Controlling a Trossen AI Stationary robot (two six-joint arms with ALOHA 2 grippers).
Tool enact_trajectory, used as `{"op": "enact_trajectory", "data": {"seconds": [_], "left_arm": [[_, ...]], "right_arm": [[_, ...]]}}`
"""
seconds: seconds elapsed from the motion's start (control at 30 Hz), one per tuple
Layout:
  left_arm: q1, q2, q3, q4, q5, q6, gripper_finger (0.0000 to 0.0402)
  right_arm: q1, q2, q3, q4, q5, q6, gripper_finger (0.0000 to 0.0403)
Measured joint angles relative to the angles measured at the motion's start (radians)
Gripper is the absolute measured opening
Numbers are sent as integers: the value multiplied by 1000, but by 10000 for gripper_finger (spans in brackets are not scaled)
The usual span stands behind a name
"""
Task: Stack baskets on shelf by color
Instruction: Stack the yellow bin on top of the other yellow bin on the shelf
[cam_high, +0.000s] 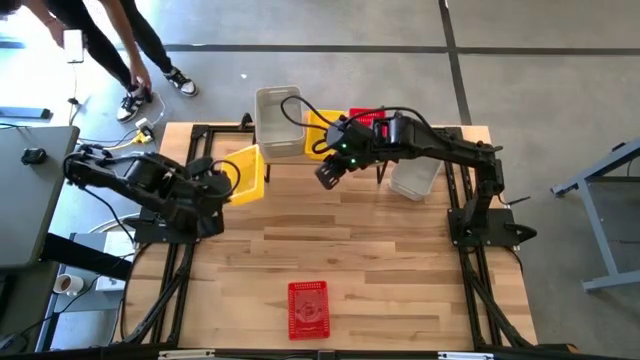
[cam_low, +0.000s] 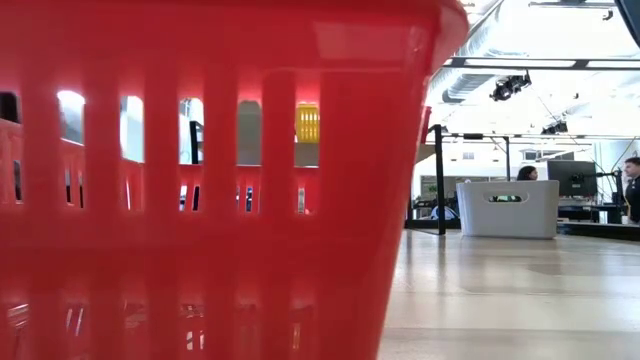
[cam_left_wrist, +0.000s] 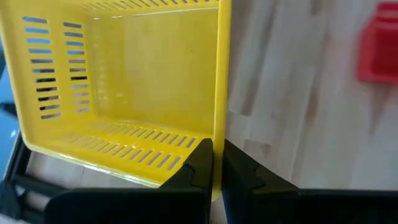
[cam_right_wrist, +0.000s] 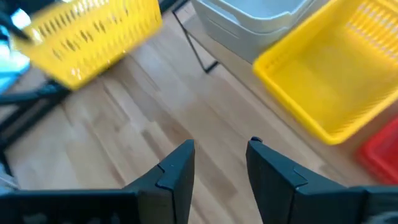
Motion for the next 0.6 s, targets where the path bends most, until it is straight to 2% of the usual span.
{"op": "enact_trajectory", "data": {"seconds": [0.23,0.37,0.6], "left_arm": [[-115,94,42,0,-8,85,5],[-154,158,45,-1,-30,104,5],[-176,261,45,0,-158,88,5]], "right_arm": [[20,0,0,69,-45,171,129],[21,0,0,90,-96,193,129],[44,9,-3,115,-65,217,129]]}}
